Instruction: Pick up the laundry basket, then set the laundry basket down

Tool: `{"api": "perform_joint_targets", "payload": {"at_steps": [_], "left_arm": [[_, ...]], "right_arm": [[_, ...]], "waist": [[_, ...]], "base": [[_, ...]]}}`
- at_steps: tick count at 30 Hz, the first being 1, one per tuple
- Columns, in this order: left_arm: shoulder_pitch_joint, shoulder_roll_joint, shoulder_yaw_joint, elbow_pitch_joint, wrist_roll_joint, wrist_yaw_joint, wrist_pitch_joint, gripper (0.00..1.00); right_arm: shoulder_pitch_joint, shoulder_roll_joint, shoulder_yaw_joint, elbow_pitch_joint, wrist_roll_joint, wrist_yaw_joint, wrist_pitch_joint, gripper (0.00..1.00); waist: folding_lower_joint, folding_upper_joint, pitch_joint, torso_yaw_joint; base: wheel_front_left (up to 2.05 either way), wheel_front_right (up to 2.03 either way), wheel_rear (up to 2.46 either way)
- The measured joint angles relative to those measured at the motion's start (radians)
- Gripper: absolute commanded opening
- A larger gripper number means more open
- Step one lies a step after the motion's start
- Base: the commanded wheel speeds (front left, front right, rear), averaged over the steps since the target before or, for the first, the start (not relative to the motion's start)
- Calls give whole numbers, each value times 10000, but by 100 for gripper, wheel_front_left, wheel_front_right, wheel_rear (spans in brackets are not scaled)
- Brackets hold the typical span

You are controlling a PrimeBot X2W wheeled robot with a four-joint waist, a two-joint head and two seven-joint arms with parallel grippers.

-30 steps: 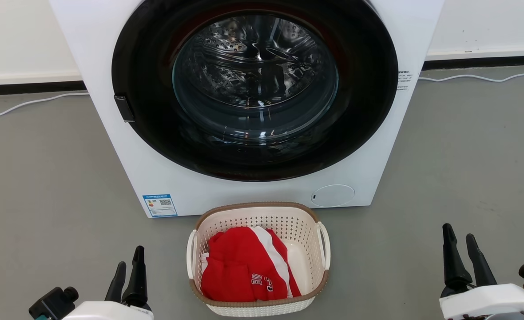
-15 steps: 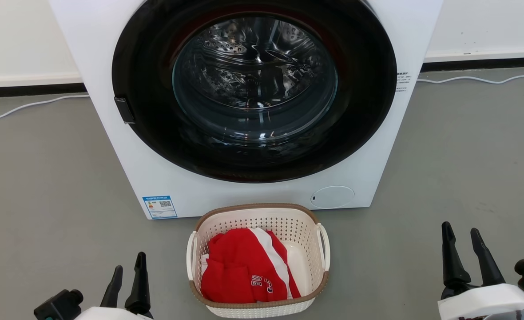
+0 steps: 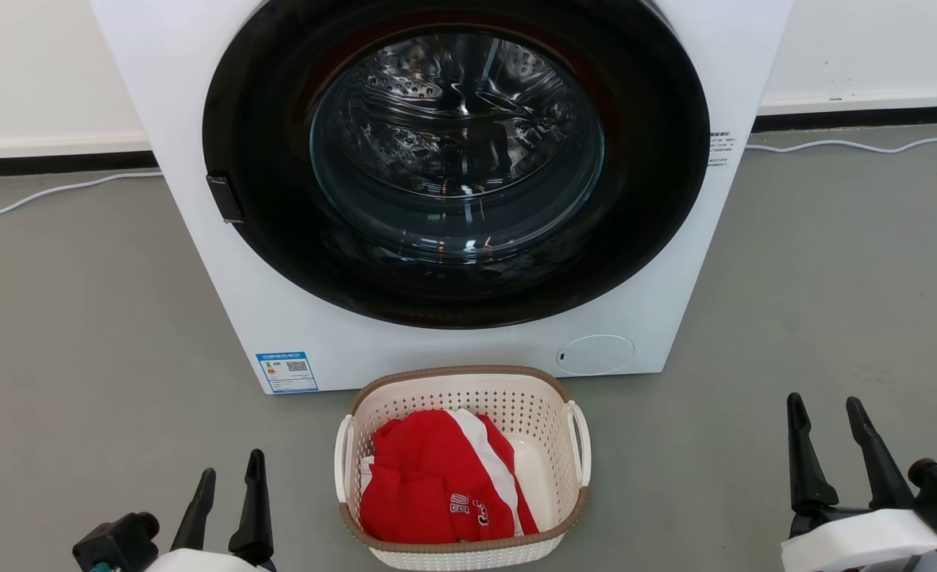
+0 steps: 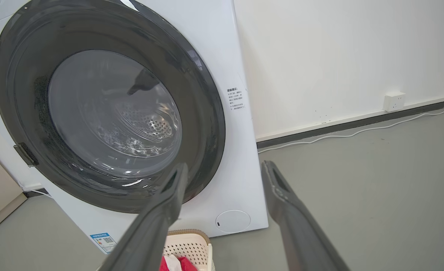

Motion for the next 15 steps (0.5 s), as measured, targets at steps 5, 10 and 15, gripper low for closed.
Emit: {"api": "perform_joint_targets", "payload": {"at_steps": [5, 10, 15], "left_arm": [[2, 6, 10, -4, 568, 0, -176, 100], [29, 10, 25, -23, 1141, 0, -309, 100], [228, 15, 44, -50, 1674, 27, -441, 100]], "right_arm": [[3, -2, -52, -150, -640, 2, -148, 100], [10, -12, -134, -180, -1271, 2, -282, 100], [16, -21, -178, -194, -1891, 2, -445, 100]], "waist": [[0, 0, -8, 2], [0, 0, -23, 2], [0, 0, -26, -14]], "base": [[0, 0, 0], [0, 0, 0], [0, 0, 0]]}}
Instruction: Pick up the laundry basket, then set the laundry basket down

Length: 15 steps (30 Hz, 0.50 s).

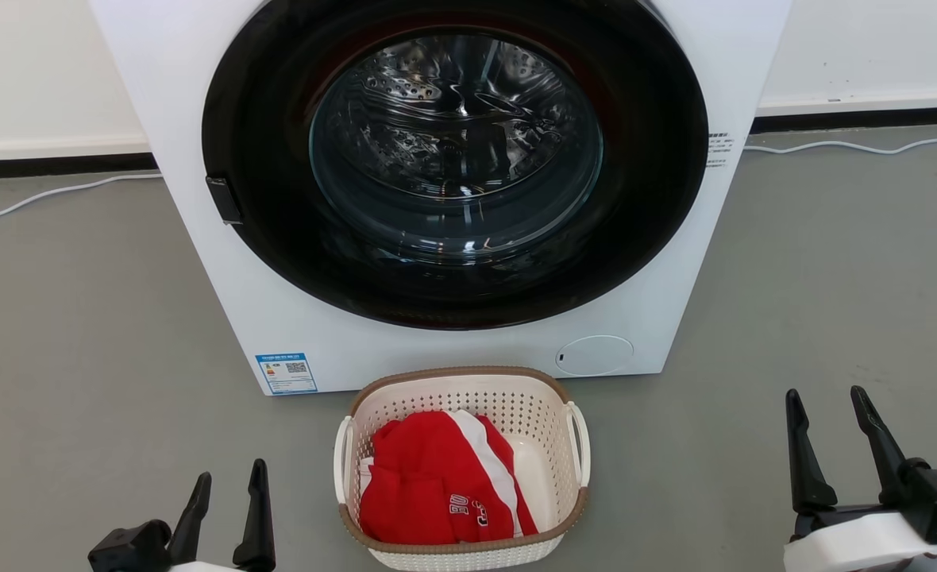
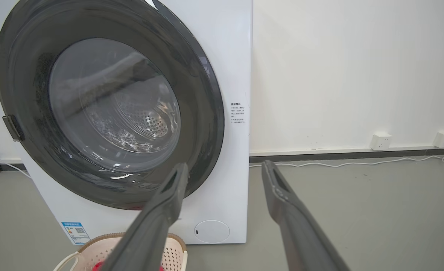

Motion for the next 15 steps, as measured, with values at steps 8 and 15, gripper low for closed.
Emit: {"api": "perform_joint_targets", "payload": {"at_steps": [8, 15], "left_arm": [[0, 10, 42, -61, 731, 0, -176, 100], [-1, 12, 88, -54, 809, 0, -219, 100]], "right_arm": [[11, 10, -73, 0, -759, 4, -171, 100], [14, 81, -324, 102, -522, 6, -173, 100]], "waist": [[0, 0, 30, -43], [0, 0, 11, -44]], "base": [[0, 0, 0], [0, 0, 0]]}}
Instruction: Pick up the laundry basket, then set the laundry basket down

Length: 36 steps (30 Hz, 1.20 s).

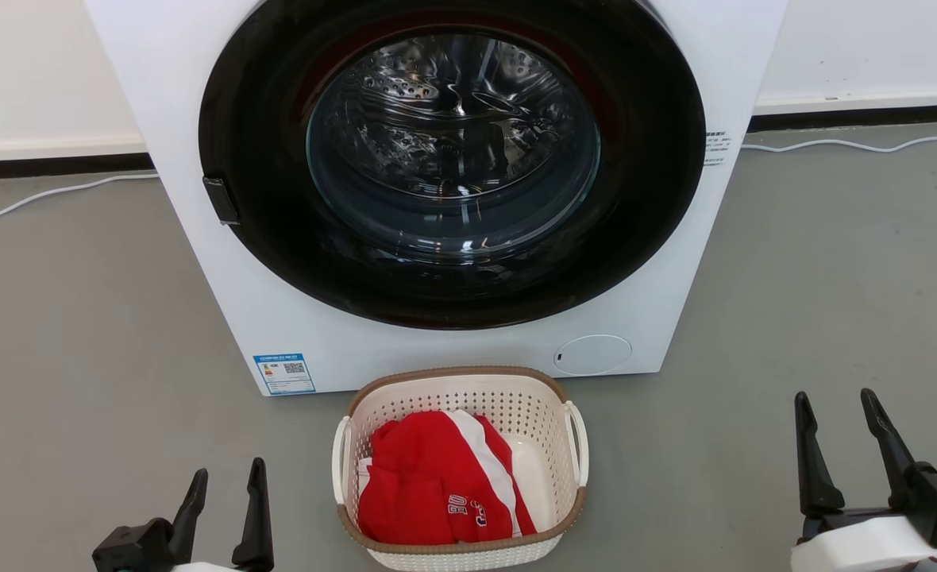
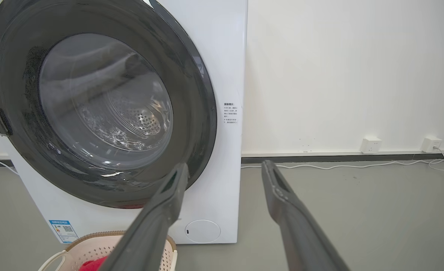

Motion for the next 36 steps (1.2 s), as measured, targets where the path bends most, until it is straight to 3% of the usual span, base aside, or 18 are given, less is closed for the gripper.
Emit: {"api": "perform_joint_targets", "payload": {"at_steps": [22, 28, 36], "left_arm": [[-20, 4, -19, 40, 2, -10, 0, 100], [-219, 4, -92, 44, 2, -12, 0, 100], [-1452, -4, -351, 593, 4, -13, -29, 100]], "right_arm": [[125, 50, 17, 443, 150, 4, 0, 100], [16, 73, -4, 529, 311, 4, 0, 100], [-1295, 169, 15, 1072, 401, 4, -2, 100]], "waist": [[0, 0, 171, 78], [0, 0, 555, 97], [0, 0, 1605, 111]], "base": [[0, 0, 0], [0, 0, 0], [0, 0, 0]]}}
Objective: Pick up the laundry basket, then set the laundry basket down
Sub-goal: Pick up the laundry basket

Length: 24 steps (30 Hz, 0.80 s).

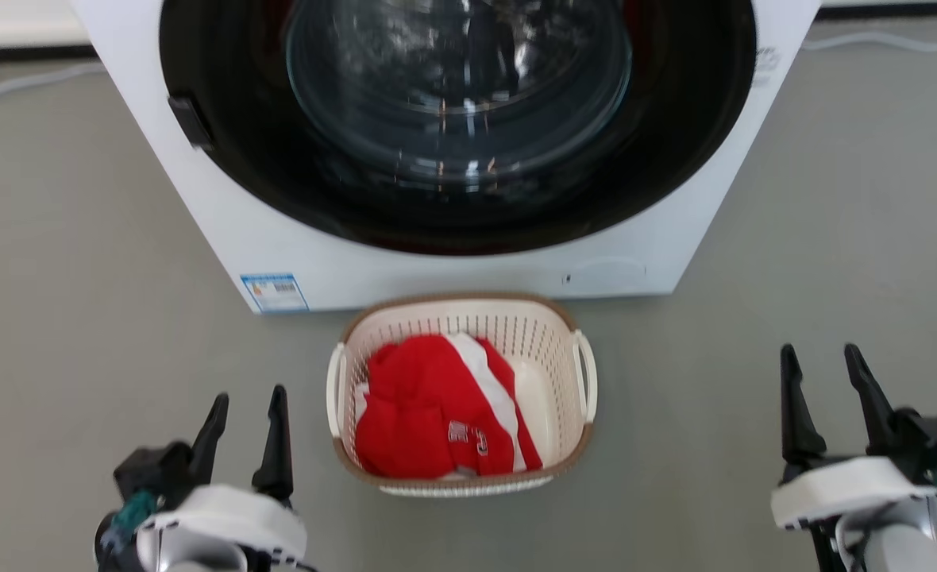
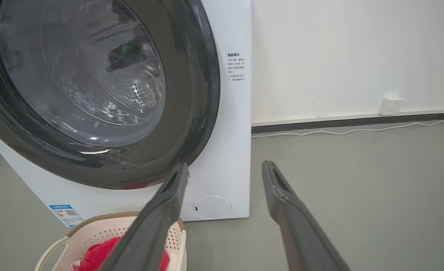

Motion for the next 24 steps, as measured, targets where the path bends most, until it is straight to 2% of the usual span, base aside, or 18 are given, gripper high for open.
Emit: {"api": "perform_joint_targets", "payload": {"at_steps": [10, 16, 24], "left_arm": [[-2450, -27, -408, 1755, 372, 6, 0, 100], [-4257, -42, -520, 3432, 249, 13, -2, 100], [-6236, -2, -725, 5354, 282, 12, 0, 100]], "right_arm": [[-2340, -65, 550, 2057, -25, 2, 0, 100], [-3905, -261, 719, 3425, 0, 2, -2, 100], [-5404, -355, 1110, 4358, 8, 2, 0, 100]], "waist": [[0, 0, 1906, 60], [0, 0, 3166, 168], [0, 0, 4678, 326]], "base": [[0, 0, 0], [0, 0, 0], [0, 0, 0]]}}
